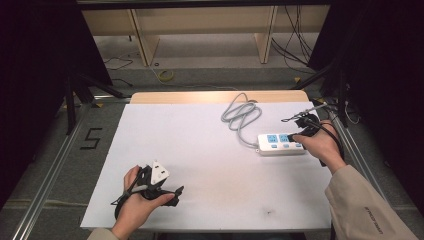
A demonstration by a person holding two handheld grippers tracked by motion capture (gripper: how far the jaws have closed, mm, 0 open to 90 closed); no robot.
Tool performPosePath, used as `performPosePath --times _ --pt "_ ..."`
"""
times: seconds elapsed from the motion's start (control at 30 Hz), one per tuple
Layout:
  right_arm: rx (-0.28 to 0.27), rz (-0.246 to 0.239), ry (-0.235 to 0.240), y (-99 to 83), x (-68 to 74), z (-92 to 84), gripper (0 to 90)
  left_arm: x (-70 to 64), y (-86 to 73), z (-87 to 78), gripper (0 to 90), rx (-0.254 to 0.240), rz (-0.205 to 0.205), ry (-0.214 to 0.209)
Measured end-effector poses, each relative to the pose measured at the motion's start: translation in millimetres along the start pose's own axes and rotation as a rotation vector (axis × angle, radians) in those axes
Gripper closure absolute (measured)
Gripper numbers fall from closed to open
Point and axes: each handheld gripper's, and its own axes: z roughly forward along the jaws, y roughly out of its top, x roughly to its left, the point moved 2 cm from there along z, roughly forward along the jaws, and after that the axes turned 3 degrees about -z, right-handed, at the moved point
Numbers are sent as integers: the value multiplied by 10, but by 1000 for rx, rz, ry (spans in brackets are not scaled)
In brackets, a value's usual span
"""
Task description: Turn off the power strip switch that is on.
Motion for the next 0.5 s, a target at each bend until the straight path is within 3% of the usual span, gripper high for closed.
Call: performPosePath --times 0.5 --pt "65 -2 -2 63 -23 137 900 0 0 4 18 -2 0 -2"
